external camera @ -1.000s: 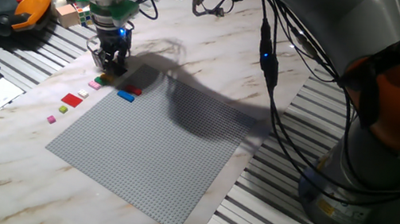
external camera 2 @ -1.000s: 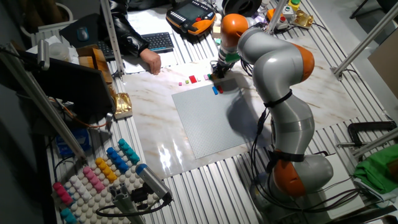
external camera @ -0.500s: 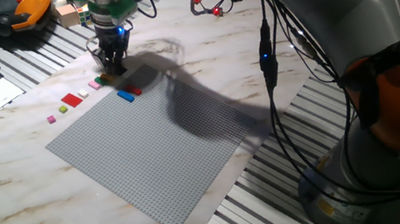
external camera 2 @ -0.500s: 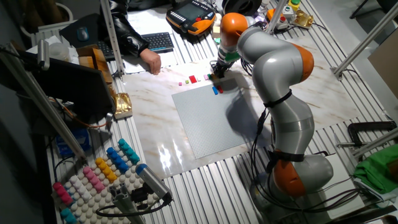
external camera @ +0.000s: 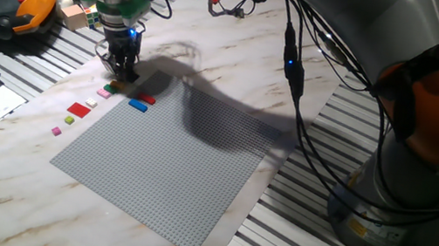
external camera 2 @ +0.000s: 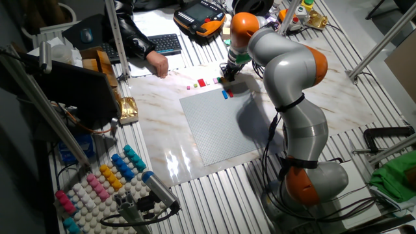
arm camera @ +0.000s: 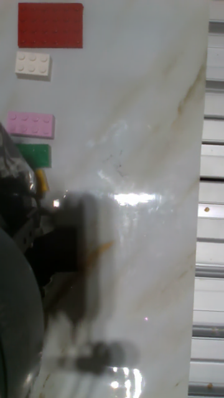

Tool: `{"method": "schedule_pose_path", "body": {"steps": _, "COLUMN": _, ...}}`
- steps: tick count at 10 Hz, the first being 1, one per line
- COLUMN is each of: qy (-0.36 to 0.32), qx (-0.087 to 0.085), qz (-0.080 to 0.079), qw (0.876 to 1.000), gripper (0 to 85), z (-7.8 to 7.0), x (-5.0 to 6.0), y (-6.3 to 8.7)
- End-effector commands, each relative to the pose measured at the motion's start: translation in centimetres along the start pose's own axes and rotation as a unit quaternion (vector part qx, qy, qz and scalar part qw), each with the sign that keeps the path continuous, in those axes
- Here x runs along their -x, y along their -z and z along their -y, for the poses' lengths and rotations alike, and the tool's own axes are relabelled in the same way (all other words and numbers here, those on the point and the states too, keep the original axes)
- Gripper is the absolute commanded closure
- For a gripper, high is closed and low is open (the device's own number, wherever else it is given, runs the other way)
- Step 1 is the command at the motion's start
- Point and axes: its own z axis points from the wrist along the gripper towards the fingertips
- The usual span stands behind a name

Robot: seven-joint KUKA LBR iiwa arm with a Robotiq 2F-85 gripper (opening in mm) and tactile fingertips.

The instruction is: Build with small Lego blocks

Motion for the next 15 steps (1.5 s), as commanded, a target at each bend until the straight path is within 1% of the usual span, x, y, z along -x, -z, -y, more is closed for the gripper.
{"method": "schedule_pose_path", "body": {"steps": 1, "qy": 0.001, "qx": 0.001, "qz": -0.001, "qw": 1.0, "gripper": 84.3, "z": 0.0, "x": 0.1, "y": 0.1}}
{"method": "schedule_pose_path", "body": {"steps": 4, "qy": 0.001, "qx": -0.001, "qz": -0.003, "qw": 1.0, "gripper": 84.3, "z": 0.0, "x": 0.2, "y": 0.4}}
{"method": "schedule_pose_path", "body": {"steps": 5, "qy": -0.001, "qx": 0.004, "qz": -0.01, "qw": 1.0, "gripper": 84.3, "z": 0.1, "x": 0.3, "y": 0.6}}
{"method": "schedule_pose_path", "body": {"steps": 6, "qy": -0.002, "qx": 0.006, "qz": -0.013, "qw": 1.0, "gripper": 84.3, "z": 0.1, "x": 0.3, "y": 0.9}}
{"method": "schedule_pose_path", "body": {"steps": 10, "qy": -0.014, "qx": 0.002, "qz": -0.025, "qw": 1.0, "gripper": 84.3, "z": -0.7, "x": 0.0, "y": 2.3}}
{"method": "schedule_pose_path", "body": {"steps": 12, "qy": -0.017, "qx": 0.004, "qz": -0.034, "qw": 0.999, "gripper": 84.3, "z": -1.0, "x": -0.4, "y": 3.0}}
{"method": "schedule_pose_path", "body": {"steps": 13, "qy": -0.022, "qx": 0.006, "qz": -0.041, "qw": 0.999, "gripper": 84.3, "z": -1.2, "x": -0.8, "y": 3.4}}
{"method": "schedule_pose_path", "body": {"steps": 15, "qy": -0.034, "qx": 0.001, "qz": -0.043, "qw": 0.998, "gripper": 84.3, "z": -1.8, "x": -1.8, "y": 3.8}}
